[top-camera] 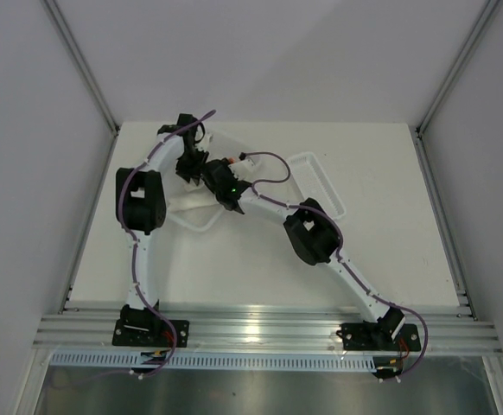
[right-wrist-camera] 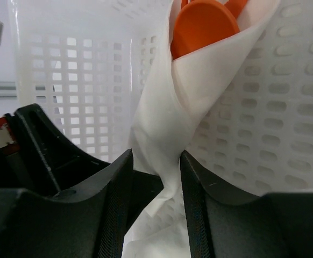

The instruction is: Place the utensils on the paper napkin and roll it up

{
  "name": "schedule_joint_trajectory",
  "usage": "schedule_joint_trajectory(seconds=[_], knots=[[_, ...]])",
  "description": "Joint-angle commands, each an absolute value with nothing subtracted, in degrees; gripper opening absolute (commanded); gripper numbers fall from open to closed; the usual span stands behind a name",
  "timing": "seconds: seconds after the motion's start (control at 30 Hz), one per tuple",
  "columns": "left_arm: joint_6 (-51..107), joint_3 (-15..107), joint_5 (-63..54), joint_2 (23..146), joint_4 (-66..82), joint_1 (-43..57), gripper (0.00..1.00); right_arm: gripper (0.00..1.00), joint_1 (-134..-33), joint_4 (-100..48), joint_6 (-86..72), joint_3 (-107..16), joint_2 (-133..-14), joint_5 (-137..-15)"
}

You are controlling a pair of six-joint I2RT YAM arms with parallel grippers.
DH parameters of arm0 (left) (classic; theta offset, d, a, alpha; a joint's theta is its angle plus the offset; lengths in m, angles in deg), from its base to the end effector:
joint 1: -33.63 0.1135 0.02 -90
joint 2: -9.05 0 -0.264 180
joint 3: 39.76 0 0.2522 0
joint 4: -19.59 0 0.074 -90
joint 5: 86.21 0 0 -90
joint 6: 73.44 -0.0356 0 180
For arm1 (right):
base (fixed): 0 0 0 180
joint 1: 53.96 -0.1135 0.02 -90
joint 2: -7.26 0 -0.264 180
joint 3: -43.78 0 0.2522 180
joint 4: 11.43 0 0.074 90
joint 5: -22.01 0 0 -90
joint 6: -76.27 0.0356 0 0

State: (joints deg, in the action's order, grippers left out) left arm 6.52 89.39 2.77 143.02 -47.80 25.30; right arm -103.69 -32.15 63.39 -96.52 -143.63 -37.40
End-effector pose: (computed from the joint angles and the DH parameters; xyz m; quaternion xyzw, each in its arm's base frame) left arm 0.4828 -0.0713 0.1780 0.1591 0.9750 -0.0065 0.1547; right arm 0.3939 0.4369 0.1412 0.3247 0.7863 0.3199 0.4171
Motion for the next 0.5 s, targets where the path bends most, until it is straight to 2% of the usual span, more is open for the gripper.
schedule_joint_trajectory(seconds=[0.0,0.47], knots=[[7.24,87.99,3.52,142.91,-47.44,24.93,0.4,0.44,-103.79,-30.82,67.92,-95.23,-136.71,-34.86],[7.16,88.08,2.65,141.86,-47.43,24.93,0.41,0.4,-104.49,-23.28,71.87,-80.22,-124.68,-32.14]])
